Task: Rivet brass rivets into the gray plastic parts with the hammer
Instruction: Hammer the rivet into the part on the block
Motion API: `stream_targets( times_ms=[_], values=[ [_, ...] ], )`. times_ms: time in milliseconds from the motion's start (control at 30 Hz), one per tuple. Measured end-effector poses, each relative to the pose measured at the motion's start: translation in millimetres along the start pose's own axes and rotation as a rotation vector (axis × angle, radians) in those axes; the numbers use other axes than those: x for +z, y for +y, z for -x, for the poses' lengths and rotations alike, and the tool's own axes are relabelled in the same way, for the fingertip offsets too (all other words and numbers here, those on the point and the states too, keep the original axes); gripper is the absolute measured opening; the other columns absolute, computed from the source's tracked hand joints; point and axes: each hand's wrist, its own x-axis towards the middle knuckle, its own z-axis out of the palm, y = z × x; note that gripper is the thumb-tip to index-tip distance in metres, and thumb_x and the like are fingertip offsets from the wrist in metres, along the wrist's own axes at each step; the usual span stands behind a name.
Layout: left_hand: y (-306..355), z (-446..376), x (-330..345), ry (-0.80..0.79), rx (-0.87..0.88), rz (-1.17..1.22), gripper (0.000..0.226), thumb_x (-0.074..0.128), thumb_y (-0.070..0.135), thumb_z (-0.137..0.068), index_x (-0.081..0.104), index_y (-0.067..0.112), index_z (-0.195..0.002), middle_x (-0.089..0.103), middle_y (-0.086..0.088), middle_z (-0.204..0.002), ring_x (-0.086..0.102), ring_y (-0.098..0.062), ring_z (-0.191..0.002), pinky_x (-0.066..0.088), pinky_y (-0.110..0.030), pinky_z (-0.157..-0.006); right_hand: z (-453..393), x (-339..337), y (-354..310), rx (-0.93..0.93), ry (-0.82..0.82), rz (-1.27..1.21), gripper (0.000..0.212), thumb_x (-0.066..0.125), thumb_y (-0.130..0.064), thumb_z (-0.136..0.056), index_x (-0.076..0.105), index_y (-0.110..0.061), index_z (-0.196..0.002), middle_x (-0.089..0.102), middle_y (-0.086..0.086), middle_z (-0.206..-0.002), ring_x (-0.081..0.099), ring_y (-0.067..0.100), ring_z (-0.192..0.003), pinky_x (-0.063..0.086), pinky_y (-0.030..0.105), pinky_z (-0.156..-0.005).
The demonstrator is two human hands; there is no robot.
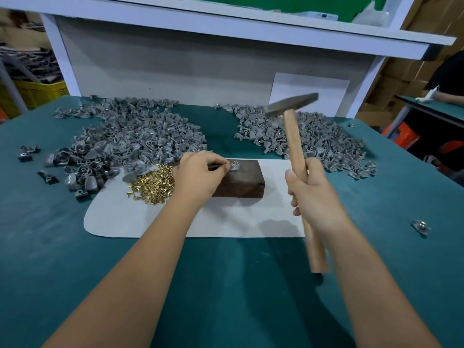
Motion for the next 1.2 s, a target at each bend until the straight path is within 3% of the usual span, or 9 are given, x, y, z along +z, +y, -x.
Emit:
stream_targets(
  times_ms=[200,367,567,633,700,733,933,1100,1200],
  values=[
    [-1.8,-1.0,8.5,0.078,0.01,0.055,0.01,0.073,0.027,-0.087,0.079,0.02,-0.09,0.072,0.008,-0.095,0.059,-0.027,-0.11,0.045,-0.046,-0.096,13.0,-10.5,-14.4,-0.054,0.06,0.505,0.012,0.057,-0.036,-0.088,0.046,-0.03,-0.088,0.055,-0.008,-0.077,0.053,0.016,-0.068,0.035,0.032,-0.056],
    [-3.3,1.6,15.8,0.094,0.015,0.127,0.012,0.071,0.019,-0.089,0.078,0.009,-0.091,0.072,0.001,-0.093,0.06,-0.032,-0.107,0.046,-0.047,-0.096,29.6,3.9,-19.3,-0.068,0.165,0.633,0.032,0.045,-0.057,-0.091,0.05,-0.026,-0.083,0.055,-0.007,-0.063,0.051,0.015,-0.058,0.029,0.028,-0.049],
    [-3.3,1.8,13.1,0.093,0.039,0.216,0.005,0.075,0.013,-0.084,0.08,0.012,-0.085,0.072,0.006,-0.088,0.064,-0.019,-0.104,0.04,-0.042,-0.107,29.9,4.2,-15.0,-0.131,0.239,0.565,0.019,0.043,-0.037,-0.099,0.041,-0.021,-0.089,0.045,-0.007,-0.063,0.041,0.019,-0.056,0.021,0.033,-0.047],
    [-3.0,0.2,9.4,0.062,0.024,0.245,0.004,0.077,0.013,-0.082,0.08,0.012,-0.084,0.073,0.005,-0.086,0.066,-0.011,-0.096,0.041,-0.028,-0.104,29.9,-3.3,-14.2,-0.128,0.215,0.598,0.008,0.045,-0.036,-0.098,0.048,-0.031,-0.104,0.047,-0.009,-0.066,0.044,0.016,-0.058,0.027,0.033,-0.051],
    [-3.0,-1.3,6.3,0.031,0.027,0.228,0.005,0.077,0.012,-0.081,0.08,0.011,-0.085,0.075,0.001,-0.089,0.063,0.004,-0.085,0.04,-0.007,-0.09,32.5,-5.3,-15.8,-0.118,0.165,0.599,0.033,0.044,-0.036,-0.098,0.043,-0.054,-0.125,0.049,-0.011,-0.074,0.047,0.02,-0.066,0.032,0.033,-0.058],
    [-3.0,-2.4,5.4,0.018,0.033,0.214,0.005,0.077,0.013,-0.082,0.08,0.011,-0.085,0.075,0.0,-0.09,0.063,0.005,-0.082,0.04,-0.005,-0.085,33.7,-5.1,-16.1,-0.122,0.141,0.581,0.04,0.043,-0.036,-0.098,0.038,-0.062,-0.127,0.05,-0.012,-0.077,0.047,0.02,-0.069,0.033,0.032,-0.06],
    [-0.6,-2.4,4.3,0.004,0.033,0.08,0.007,0.075,0.02,-0.084,0.081,0.018,-0.086,0.067,0.015,-0.087,0.066,-0.012,-0.101,0.049,-0.034,-0.097,28.8,-2.4,-21.2,-0.104,0.108,0.564,0.042,0.04,-0.038,-0.098,0.033,-0.071,-0.123,0.055,-0.013,-0.077,0.049,0.009,-0.063,0.035,0.03,-0.053],
    [1.5,1.4,9.0,0.055,-0.022,0.088,0.006,0.075,0.023,-0.081,0.08,0.024,-0.084,0.074,0.013,-0.096,0.066,-0.012,-0.103,0.046,-0.041,-0.1,28.0,-3.3,-24.2,-0.142,0.196,0.56,0.044,0.039,-0.037,-0.1,0.03,-0.072,-0.125,0.052,-0.015,-0.07,0.045,0.008,-0.055,0.028,0.026,-0.046],
    [0.8,1.3,9.2,0.058,-0.024,0.09,0.006,0.074,0.023,-0.081,0.08,0.024,-0.082,0.073,0.013,-0.094,0.067,-0.014,-0.098,0.048,-0.041,-0.097,28.4,-3.4,-23.1,-0.108,0.139,0.598,0.045,0.037,-0.037,-0.1,0.028,-0.073,-0.125,0.054,-0.014,-0.072,0.047,0.011,-0.058,0.032,0.028,-0.049]
  ],
)
